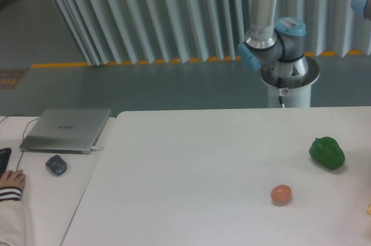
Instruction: Place the red pepper on the table
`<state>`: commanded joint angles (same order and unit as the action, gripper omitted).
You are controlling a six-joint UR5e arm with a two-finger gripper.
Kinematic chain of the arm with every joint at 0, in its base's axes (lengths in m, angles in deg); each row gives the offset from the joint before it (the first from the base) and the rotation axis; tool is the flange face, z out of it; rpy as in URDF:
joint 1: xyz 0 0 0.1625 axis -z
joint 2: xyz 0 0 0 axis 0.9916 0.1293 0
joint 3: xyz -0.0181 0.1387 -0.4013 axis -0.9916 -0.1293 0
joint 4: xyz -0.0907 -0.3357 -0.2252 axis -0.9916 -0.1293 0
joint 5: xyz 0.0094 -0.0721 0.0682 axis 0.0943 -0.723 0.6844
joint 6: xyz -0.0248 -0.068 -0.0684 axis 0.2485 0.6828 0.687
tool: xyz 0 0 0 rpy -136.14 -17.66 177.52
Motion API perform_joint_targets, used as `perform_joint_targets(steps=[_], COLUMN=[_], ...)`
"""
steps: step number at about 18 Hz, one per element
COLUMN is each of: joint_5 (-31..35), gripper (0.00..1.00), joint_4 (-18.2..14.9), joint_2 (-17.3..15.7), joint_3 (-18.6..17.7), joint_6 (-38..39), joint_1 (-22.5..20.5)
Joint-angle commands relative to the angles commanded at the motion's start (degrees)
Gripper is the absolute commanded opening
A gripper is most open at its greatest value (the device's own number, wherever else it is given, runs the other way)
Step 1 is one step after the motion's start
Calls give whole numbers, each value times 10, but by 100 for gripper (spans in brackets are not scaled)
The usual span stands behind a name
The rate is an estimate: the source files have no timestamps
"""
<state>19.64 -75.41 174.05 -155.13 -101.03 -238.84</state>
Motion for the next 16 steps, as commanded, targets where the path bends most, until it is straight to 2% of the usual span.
perform_joint_targets(steps=[12, 16], joint_5=[-47, -47], gripper=[100, 100], joint_4=[13, 61], joint_2=[-1, 6], joint_3=[0, -4], joint_6=[7, 7], joint_1=[-3, -1])
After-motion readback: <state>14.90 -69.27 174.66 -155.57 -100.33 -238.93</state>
